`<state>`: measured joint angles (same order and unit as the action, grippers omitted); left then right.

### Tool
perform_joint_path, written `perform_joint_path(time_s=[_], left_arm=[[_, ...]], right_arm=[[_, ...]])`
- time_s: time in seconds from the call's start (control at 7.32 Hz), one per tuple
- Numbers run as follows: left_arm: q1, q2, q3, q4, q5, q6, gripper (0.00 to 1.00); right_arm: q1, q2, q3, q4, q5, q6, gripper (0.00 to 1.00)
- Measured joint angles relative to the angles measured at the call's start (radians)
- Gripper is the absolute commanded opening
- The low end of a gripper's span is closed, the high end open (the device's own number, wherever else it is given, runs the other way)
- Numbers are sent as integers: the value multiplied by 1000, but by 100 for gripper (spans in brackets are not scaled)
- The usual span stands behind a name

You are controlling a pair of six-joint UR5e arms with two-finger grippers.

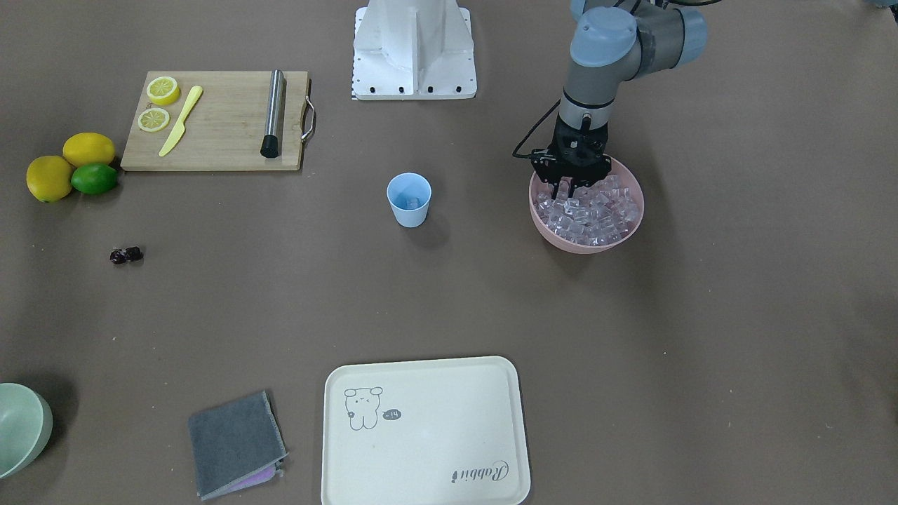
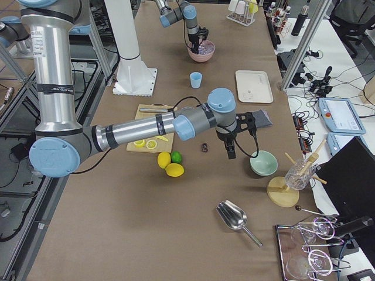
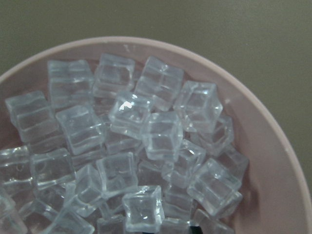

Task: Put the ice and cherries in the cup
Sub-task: 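Carry the ice cube over the light-blue cup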

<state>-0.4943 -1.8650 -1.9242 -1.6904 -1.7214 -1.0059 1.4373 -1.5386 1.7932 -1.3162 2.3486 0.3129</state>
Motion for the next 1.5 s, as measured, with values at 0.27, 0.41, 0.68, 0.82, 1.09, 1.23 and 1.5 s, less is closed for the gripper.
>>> perform_joint_path(time_s=[0.27, 0.41, 0.68, 0.82, 1.09, 1.23, 1.5], left_arm=[[-4, 0, -6, 0, -2, 0, 0], [-10, 0, -13, 0, -5, 1, 0], [-42, -1, -43, 1, -49, 0, 0], [-62, -3, -61, 1, -74, -4, 0], [-89, -38, -73, 1, -91, -22, 0], [-91, -79, -67, 0, -92, -66, 0], [-80, -179, -23, -2, -91, -195, 0]], right_arm=[[0, 0, 0, 0, 0, 0, 100], [0, 0, 0, 0, 0, 0, 100], [0, 0, 0, 0, 0, 0, 100], [0, 0, 0, 0, 0, 0, 100], [0, 0, 1, 0, 0, 0, 100], [-1, 0, 2, 0, 0, 0, 100], [0, 0, 3, 0, 0, 0, 100]])
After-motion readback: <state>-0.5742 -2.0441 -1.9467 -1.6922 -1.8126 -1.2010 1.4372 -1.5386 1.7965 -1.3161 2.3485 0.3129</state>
